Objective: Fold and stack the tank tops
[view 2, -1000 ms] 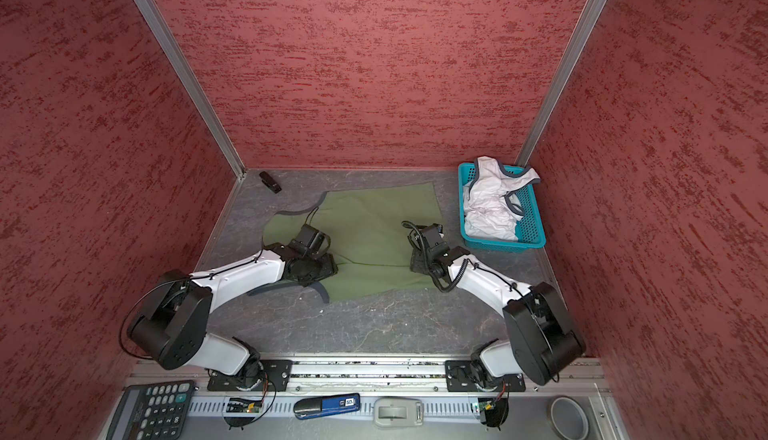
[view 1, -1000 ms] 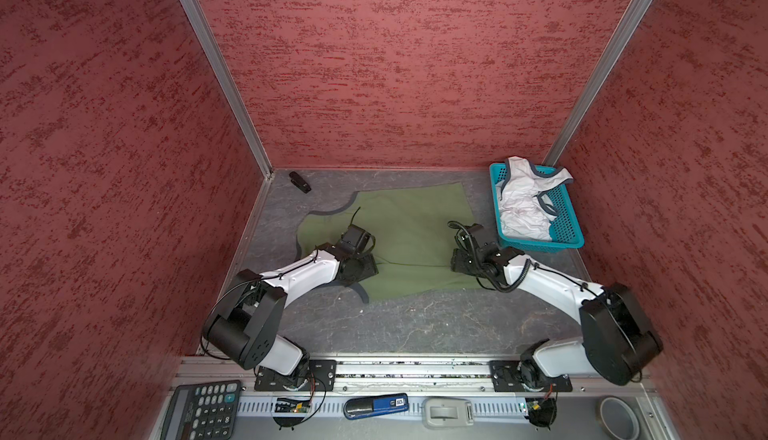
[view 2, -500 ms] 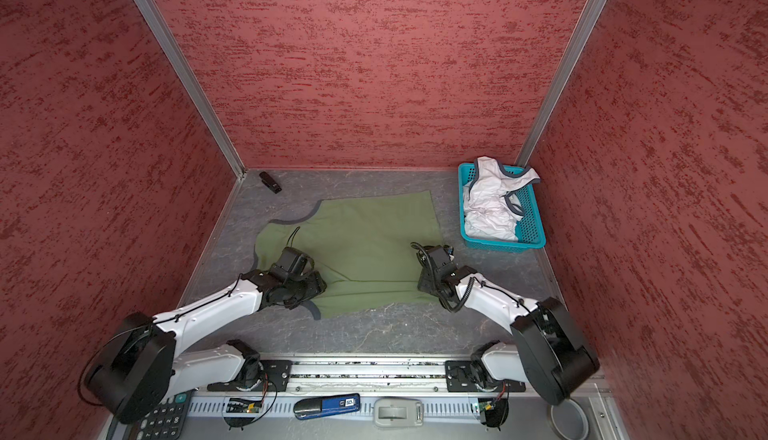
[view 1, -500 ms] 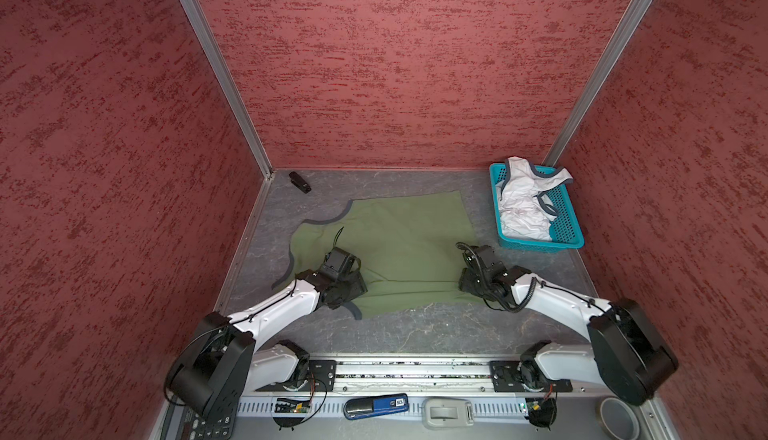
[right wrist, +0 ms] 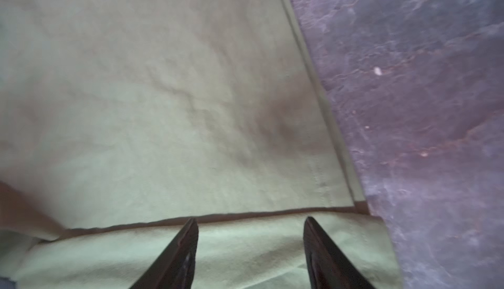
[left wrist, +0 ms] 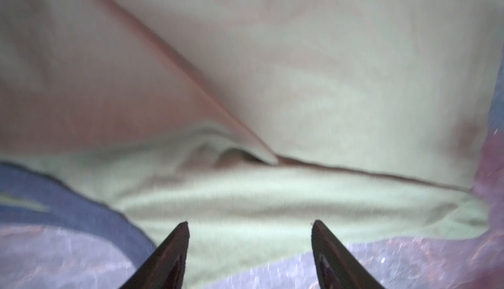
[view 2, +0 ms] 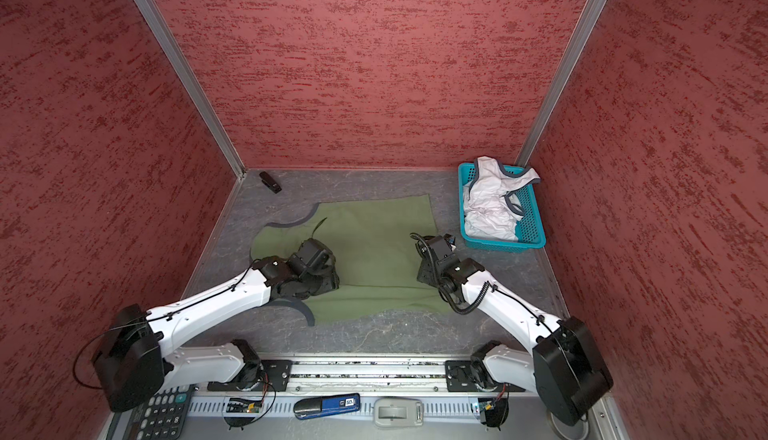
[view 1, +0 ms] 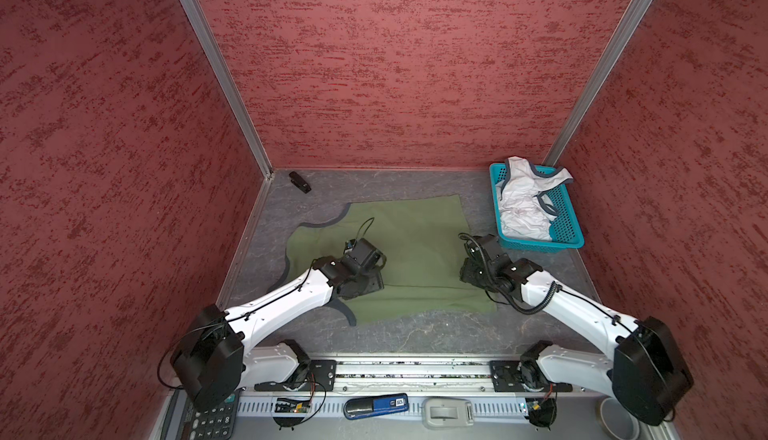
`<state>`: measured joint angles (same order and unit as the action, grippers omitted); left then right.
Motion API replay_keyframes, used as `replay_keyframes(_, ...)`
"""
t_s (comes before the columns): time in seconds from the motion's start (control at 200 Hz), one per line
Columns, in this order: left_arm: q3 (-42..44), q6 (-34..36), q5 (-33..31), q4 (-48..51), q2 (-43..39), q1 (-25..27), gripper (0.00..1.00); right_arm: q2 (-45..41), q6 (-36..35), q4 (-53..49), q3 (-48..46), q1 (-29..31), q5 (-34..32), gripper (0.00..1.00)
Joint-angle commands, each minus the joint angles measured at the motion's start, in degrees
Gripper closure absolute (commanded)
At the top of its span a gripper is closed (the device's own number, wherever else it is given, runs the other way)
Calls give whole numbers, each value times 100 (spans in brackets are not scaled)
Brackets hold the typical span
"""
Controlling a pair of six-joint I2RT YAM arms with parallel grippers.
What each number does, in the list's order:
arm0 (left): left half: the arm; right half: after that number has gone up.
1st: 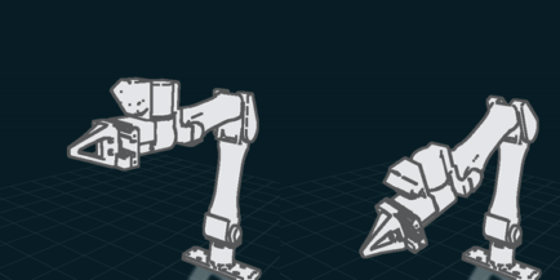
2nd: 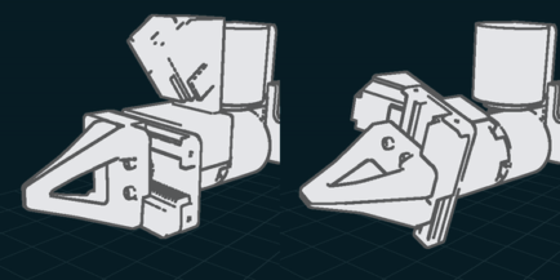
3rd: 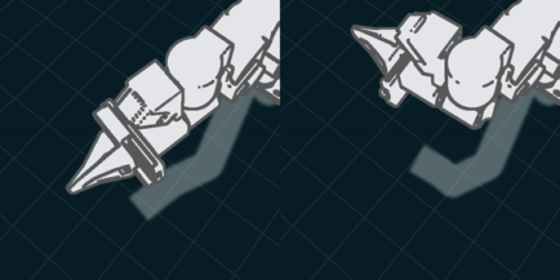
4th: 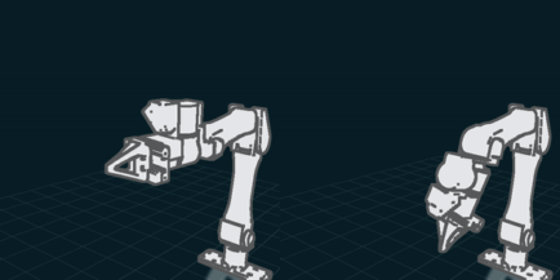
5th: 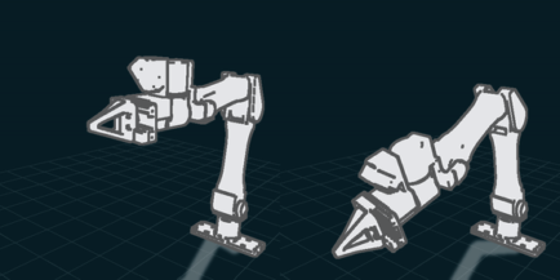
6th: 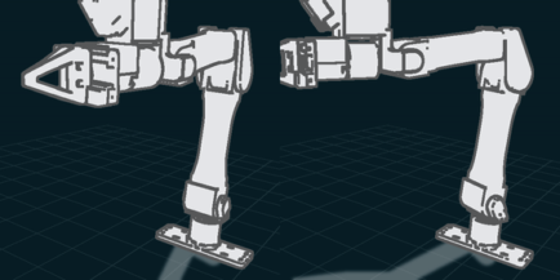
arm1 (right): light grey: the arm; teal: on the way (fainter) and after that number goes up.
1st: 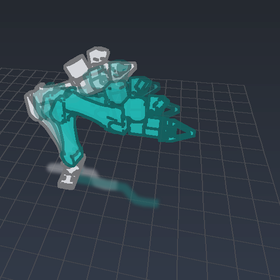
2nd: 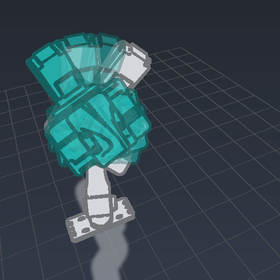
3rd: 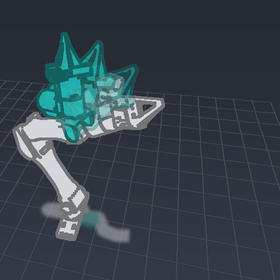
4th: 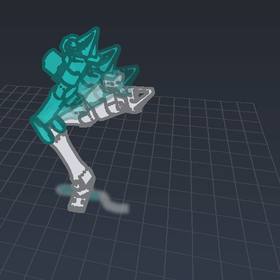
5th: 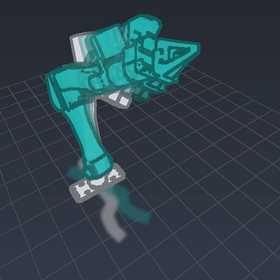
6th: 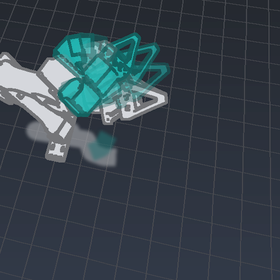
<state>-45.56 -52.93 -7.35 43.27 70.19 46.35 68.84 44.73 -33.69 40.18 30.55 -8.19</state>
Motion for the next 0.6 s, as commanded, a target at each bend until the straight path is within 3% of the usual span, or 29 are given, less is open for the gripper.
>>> replay_keyframes(0.0,354,-1111,-729,1354,-469,575,30,-195,103,-592,-99,18,-658,37)
replay_keyframes(0.14,962,-1716,-579,1449,-890,915,31,-489,354,-746,-489,-1,-724,38)
replay_keyframes(0.596,1479,-1172,-157,-81,-516,616,49,-825,368,-308,-1133,-963,-226,37)
